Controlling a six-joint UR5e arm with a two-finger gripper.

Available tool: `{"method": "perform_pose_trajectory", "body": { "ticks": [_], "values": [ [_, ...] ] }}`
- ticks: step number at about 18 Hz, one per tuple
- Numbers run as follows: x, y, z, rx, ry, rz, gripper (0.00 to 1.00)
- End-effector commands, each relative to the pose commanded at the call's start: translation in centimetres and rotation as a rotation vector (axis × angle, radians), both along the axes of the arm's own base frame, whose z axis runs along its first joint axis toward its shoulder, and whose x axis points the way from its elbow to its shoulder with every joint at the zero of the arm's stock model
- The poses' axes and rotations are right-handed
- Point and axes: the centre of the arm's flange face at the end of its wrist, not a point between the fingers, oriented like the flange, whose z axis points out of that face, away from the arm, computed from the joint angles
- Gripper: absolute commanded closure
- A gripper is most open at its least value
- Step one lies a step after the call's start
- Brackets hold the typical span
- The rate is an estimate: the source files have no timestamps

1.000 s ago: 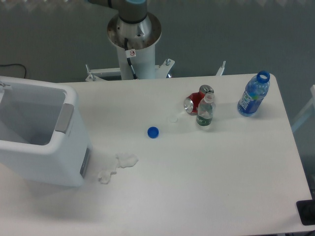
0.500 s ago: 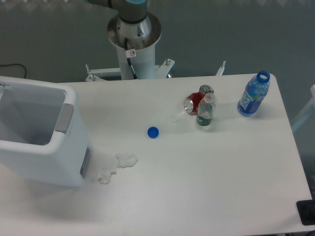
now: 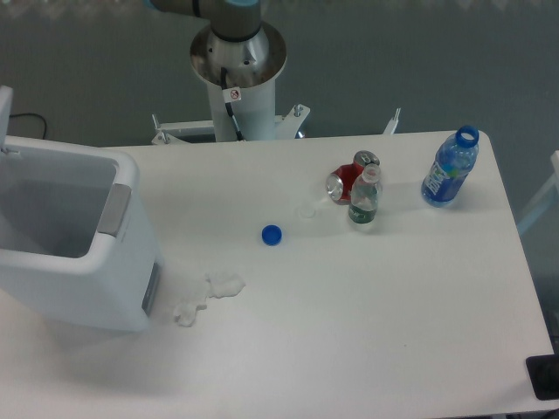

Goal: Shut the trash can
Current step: 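Push the raised lid down onto the trash can with the gripper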

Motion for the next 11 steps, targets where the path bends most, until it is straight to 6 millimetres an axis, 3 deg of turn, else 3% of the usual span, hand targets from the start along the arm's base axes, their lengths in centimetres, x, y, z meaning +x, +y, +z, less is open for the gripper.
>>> {"method": "perform_pose_trajectory", "body": {
  "ticks": [4, 11],
  "values": [
    [-1.0, 0.3, -2.4, -0.044, -0.01, 0.014, 1.0],
    [-3.7, 0.6, -4.5, -0.077, -0.03, 0.046, 1.0]
  ]
}}
